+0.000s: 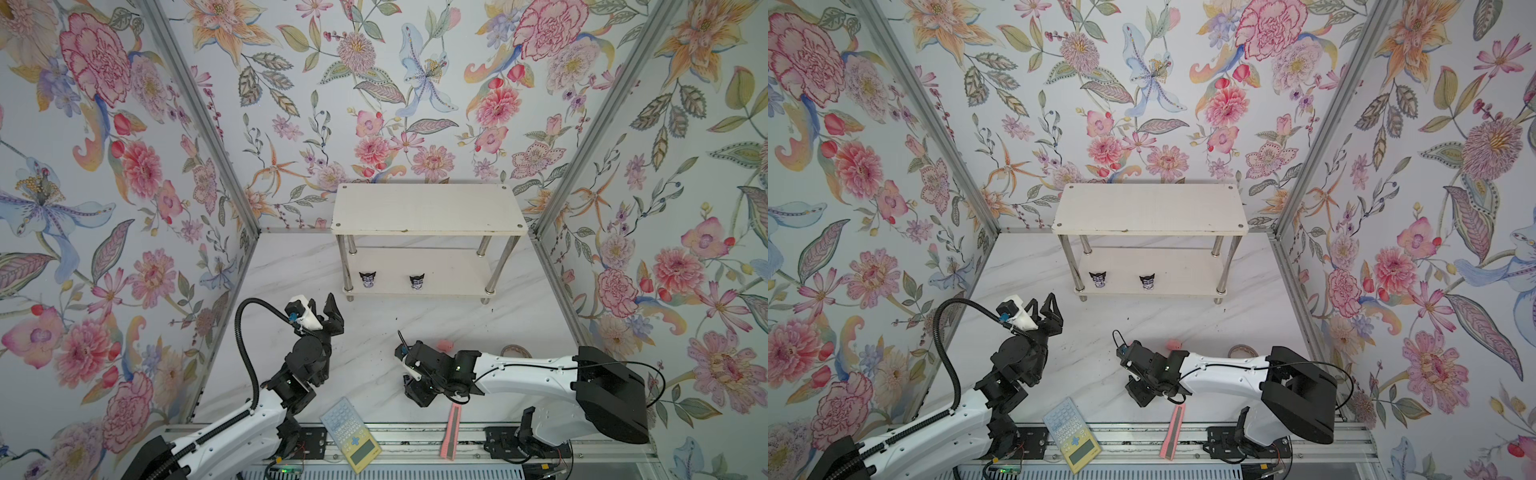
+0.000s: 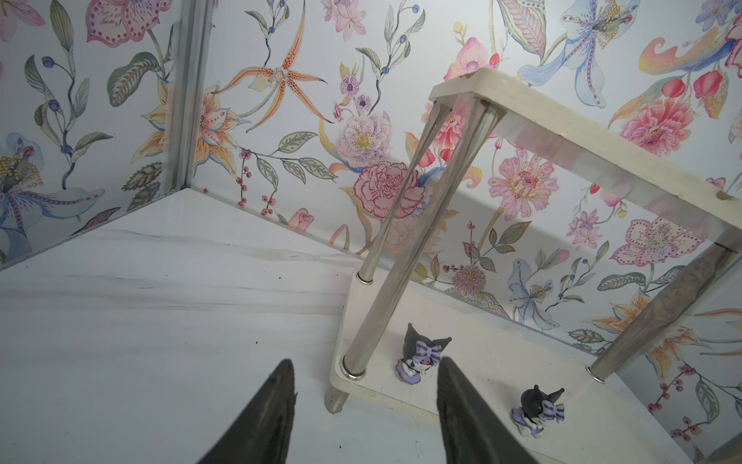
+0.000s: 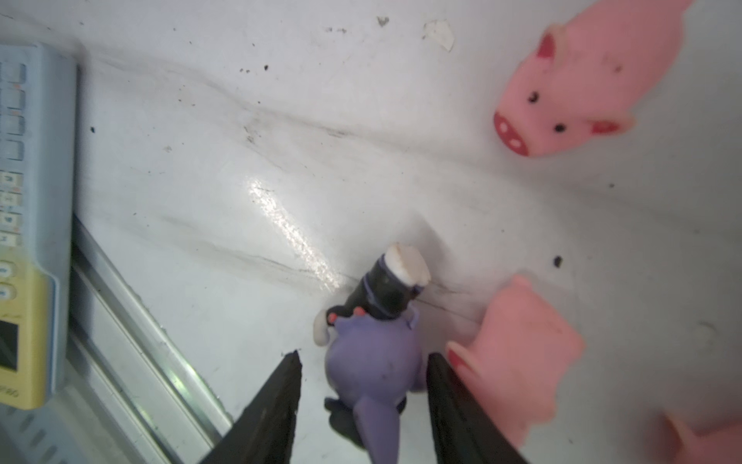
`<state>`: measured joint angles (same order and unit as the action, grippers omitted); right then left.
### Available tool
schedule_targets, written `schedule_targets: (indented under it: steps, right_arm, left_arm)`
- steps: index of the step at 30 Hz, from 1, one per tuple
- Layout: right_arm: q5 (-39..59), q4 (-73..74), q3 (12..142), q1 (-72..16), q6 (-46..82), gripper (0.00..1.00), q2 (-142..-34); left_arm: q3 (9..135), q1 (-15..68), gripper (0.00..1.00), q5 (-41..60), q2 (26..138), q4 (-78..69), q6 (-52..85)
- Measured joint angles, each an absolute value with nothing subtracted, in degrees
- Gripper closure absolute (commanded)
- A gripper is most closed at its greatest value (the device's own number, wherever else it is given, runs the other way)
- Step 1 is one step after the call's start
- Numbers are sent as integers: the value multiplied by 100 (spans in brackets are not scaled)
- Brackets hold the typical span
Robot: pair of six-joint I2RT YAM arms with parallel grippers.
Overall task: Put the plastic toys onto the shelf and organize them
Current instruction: 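Close the right gripper on the purple figure's black hat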
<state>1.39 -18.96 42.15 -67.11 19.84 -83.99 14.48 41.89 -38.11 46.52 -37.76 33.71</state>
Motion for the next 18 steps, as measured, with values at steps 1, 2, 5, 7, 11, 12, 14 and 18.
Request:
schedule_targets:
  steps: [1, 2, 5, 7, 11, 12, 14, 18]
  right_arm:
    - [106, -1905, 4235, -6716, 1981, 53, -8420]
    - [80, -1909, 4259, -6724, 1977, 55, -8438]
    - [-12, -1946, 4311, -6755, 1977, 59, -8447]
    - [-89, -1986, 4353, -6781, 1977, 61, -8447]
    - [-226, -2143, 4519, -6781, 1953, 71, -8447]
    - [-266, -2239, 4604, -6781, 1942, 75, -8447]
    - [-340, -2423, 4788, -6781, 1885, 80, -8449]
    - [-425, -2823, 5240, -6781, 1756, 84, -8484]
  left_arm:
    - [1448, 4187, 42, -3782, 4696, -3776, 3376]
    - [1448, 4187, 41, -3767, 4737, -3778, 3389]
    - [1448, 4154, 41, -3723, 4825, -3780, 3391]
    - [1448, 4134, 41, -3686, 4862, -3787, 3393]
    - [1450, 4097, 41, -3616, 4919, -3874, 3395]
    - [1450, 4084, 41, -3616, 4925, -3876, 3395]
    - [1450, 4071, 41, -3614, 4925, -3885, 3402]
    - [1450, 4023, 41, -3594, 4923, -3911, 3415]
